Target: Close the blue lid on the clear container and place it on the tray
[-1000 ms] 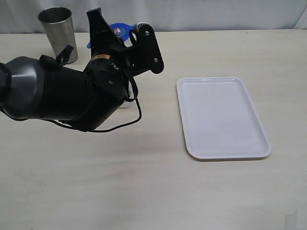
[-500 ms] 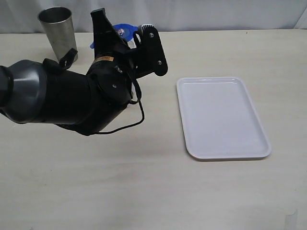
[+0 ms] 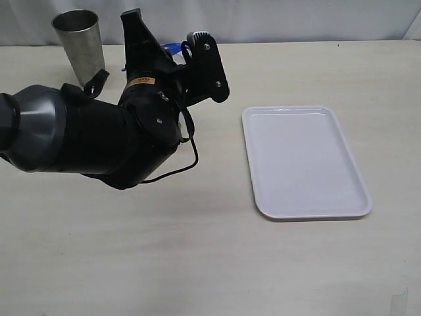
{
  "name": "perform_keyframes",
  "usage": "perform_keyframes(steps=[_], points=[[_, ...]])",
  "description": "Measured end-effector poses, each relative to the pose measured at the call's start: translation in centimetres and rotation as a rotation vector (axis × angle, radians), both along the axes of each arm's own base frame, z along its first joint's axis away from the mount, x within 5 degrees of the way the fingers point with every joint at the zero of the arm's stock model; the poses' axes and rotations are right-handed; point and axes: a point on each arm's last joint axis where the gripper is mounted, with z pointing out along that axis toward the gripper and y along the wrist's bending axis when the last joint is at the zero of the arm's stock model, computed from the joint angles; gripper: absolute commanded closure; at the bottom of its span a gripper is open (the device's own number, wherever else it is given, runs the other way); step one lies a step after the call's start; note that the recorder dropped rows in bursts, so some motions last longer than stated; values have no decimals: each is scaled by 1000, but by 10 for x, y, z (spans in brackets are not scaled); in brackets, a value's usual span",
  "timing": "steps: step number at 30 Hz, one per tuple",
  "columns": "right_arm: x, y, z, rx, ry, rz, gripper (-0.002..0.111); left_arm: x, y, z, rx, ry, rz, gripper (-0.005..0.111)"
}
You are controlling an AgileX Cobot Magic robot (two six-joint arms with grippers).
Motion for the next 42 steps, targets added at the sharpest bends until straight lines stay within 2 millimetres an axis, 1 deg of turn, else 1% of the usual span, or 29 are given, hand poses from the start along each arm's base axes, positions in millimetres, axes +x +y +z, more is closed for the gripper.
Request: perform_keyframes(steps=[7, 28, 42], points=[[0, 0, 0, 0, 0, 0, 101, 0, 1, -1, -10, 14, 17, 107], [0, 0, 0, 0, 0, 0, 101, -4, -5, -8, -45, 95, -30, 107], [0, 0, 0, 0, 0, 0, 101, -4, -3, -7, -54, 93, -8, 107]])
